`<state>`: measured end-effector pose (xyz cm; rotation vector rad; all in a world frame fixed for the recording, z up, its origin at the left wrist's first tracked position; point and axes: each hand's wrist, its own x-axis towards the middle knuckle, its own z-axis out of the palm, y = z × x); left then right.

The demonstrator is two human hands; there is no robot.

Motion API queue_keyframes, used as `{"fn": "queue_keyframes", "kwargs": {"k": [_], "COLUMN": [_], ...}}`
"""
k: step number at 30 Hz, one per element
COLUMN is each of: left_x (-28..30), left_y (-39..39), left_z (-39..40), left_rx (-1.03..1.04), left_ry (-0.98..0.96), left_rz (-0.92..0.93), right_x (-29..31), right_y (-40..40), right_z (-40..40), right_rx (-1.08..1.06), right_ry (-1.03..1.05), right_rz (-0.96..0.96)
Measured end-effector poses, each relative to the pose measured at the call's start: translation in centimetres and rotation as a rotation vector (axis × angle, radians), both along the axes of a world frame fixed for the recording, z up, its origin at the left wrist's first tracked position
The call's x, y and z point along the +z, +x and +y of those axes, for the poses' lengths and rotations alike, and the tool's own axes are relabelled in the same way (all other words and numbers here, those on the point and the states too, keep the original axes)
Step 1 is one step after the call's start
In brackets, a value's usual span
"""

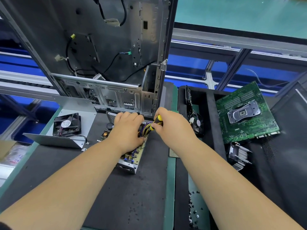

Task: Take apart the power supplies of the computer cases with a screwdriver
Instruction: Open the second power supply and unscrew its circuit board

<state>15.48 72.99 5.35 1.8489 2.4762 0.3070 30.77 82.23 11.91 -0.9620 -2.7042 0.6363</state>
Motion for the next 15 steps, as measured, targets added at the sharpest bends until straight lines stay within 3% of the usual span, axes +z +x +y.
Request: {"fn": "queue_keyframes", "kwargs": {"k": [12,15], "left_x": [0.0,0.2], "left_y": [-0.1,0.0], "left_z": [0.1,0.3], "left_rx": [-0.002,-0.002], "left_ry": [-0.010,-0.006], "left_rz": [-0.019,-0.004], "right_x": [1.8,1.8], "right_y": [0.3,0.3], "right_z": [1.1,0.5], "right_rx": [0.167,0.190], "right_ry": [-0.107,0.084], "right_rz": [-0.129,-0.154]}}
